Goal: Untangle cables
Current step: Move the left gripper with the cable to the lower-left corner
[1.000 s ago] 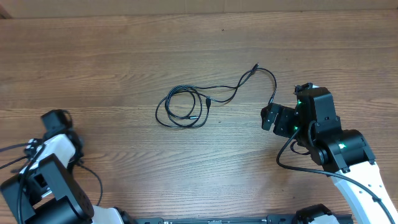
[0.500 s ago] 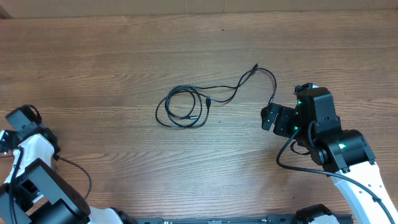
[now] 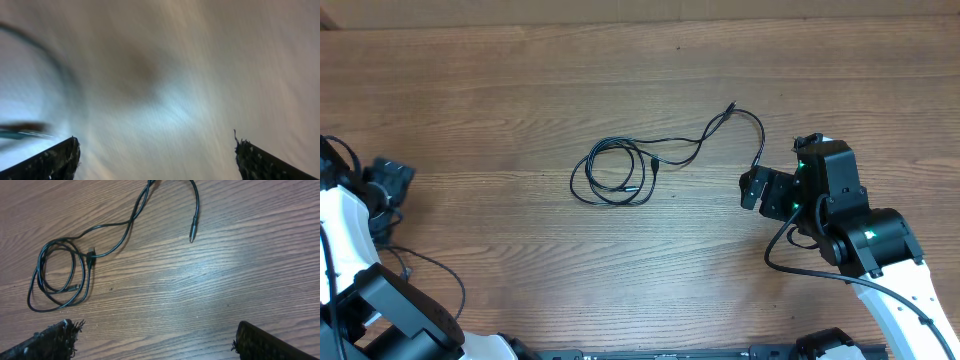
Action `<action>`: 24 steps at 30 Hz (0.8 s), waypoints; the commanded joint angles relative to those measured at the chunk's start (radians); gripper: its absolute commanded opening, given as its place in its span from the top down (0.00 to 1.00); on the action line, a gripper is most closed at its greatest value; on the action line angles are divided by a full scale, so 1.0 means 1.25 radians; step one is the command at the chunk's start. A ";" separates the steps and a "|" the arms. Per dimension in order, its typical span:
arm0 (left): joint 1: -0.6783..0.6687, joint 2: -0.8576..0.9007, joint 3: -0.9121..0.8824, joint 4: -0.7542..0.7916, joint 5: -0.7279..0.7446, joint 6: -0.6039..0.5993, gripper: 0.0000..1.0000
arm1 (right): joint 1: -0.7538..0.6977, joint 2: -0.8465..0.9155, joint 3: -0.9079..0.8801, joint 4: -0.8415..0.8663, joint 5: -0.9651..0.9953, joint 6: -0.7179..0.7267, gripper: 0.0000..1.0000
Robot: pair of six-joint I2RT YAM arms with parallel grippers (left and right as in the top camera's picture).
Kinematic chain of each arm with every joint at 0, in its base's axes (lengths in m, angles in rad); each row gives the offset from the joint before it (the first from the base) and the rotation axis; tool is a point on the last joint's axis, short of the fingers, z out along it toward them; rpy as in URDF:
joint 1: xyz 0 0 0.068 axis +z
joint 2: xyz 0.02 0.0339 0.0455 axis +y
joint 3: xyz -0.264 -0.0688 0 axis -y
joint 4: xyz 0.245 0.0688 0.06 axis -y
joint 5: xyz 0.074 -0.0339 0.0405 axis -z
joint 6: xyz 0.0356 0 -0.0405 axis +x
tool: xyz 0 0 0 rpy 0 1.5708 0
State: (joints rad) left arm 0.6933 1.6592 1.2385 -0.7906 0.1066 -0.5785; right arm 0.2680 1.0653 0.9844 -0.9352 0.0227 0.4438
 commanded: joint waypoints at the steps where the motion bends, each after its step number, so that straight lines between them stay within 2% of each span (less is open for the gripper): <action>1: -0.028 0.002 -0.006 -0.038 0.315 0.104 0.00 | -0.004 -0.001 0.008 0.004 -0.001 -0.002 0.00; 6: -0.045 -0.019 -0.006 -0.139 0.237 0.104 0.00 | -0.004 -0.001 0.008 0.004 -0.002 -0.002 0.00; 11: -0.045 -0.151 -0.013 -0.230 0.202 0.110 0.01 | -0.004 -0.001 0.008 0.004 -0.002 -0.002 0.00; 12: -0.045 -0.212 -0.023 -0.241 0.194 0.109 0.00 | -0.004 -0.001 0.008 0.004 -0.002 -0.002 0.00; 17: -0.046 -0.429 -0.073 -0.320 0.107 -0.020 0.00 | -0.004 -0.001 0.008 0.004 -0.001 -0.002 0.00; 18: -0.046 -0.492 -0.106 -0.339 0.066 -0.077 0.12 | -0.004 -0.001 0.008 0.004 -0.001 -0.002 0.00; 19: -0.046 -0.522 -0.127 -0.345 0.050 -0.103 0.40 | -0.004 -0.001 0.008 0.004 -0.002 -0.002 0.00; 20: -0.046 -0.567 -0.172 -0.358 0.027 -0.161 0.91 | -0.004 -0.001 0.008 0.004 -0.001 -0.002 0.00; 21: -0.046 -0.592 -0.204 -0.367 0.012 -0.211 0.96 | -0.004 -0.001 0.008 0.004 -0.002 -0.002 0.00; 24: -0.046 -0.630 -0.303 -0.380 -0.052 -0.367 0.96 | -0.004 -0.001 0.008 0.004 -0.001 -0.002 0.00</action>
State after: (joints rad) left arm 0.6361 0.9051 0.9726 -1.2533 0.1654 -0.7769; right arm 0.2680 1.0657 0.9844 -0.9348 0.0227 0.4435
